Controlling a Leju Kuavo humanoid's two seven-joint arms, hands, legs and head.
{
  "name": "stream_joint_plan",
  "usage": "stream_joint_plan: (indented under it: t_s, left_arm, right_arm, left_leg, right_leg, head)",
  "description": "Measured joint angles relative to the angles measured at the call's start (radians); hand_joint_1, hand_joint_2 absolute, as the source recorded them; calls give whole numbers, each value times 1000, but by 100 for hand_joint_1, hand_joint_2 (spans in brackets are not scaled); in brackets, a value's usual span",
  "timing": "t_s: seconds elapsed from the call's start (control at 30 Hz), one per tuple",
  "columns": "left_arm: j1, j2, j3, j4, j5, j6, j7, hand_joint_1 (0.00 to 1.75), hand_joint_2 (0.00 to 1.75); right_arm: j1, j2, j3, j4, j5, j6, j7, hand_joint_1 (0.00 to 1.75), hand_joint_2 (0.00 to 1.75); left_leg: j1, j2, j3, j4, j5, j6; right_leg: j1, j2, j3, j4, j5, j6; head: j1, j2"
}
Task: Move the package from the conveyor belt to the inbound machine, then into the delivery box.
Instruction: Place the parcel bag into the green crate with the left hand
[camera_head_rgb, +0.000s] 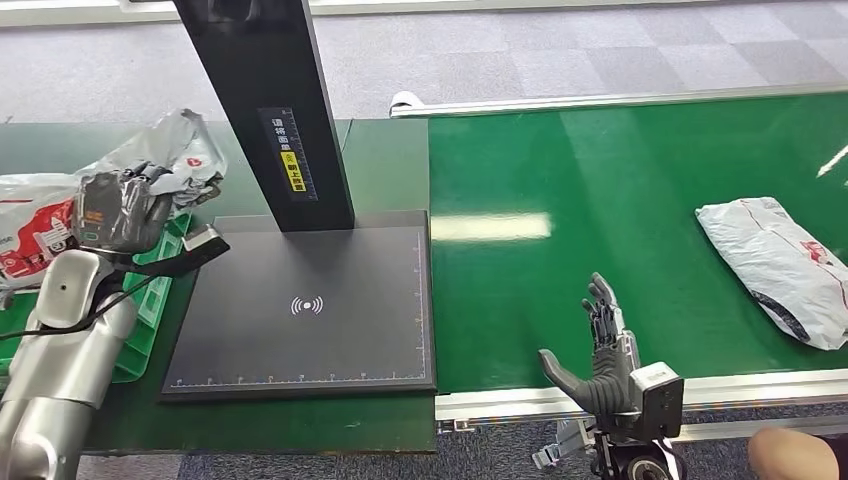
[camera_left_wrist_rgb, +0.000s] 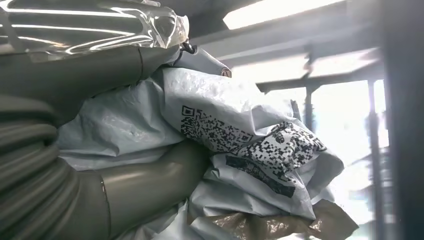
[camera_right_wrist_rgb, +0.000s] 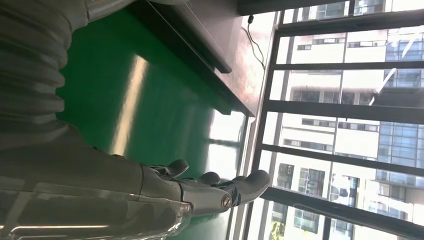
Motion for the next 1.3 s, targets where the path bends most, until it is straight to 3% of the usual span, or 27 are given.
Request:
stream_joint_plan:
  t_s: [0.23,0.53,0.67,0.87,1.3]
  left_arm:
    - [-95,70,81,340,-47,28,60,175,175]
    - [-142,127,139,506,-81,40,102,175,175]
    - [-173,139,161,549,-92,46,127,0,175]
    - [-224,145,203,582,-61,44,80,0,175]
    - [-235,136,233,591,-2,31,16,0,175]
  right_arm:
    - [24,-1,-13,-21,-2,-1,1,0,175]
    - [26,0,-17,-23,2,-1,2,0,175]
    - [24,-1,-17,-23,10,-3,4,0,175]
    - [16,0,-17,-23,12,-8,11,0,175]
    - [9,0,-17,-20,11,-10,12,0,175]
  left_leg:
    - [0,1,-2,0,0,0]
    - [0,1,-2,0,0,0]
    - [0,1,-2,0,0,0]
    - [0,0,-2,0,0,0]
    - [0,0,-2,0,0,0]
  right_leg:
    - [0,1,-2,0,0,0]
    - [0,1,-2,0,0,0]
    - [0,1,-2,0,0,0]
    - [0,1,-2,0,0,0]
    - [0,1,-2,0,0,0]
  head:
    - [0,0]
    - [0,0]
    - [0,0]
    - [0,0]
    - [0,0]
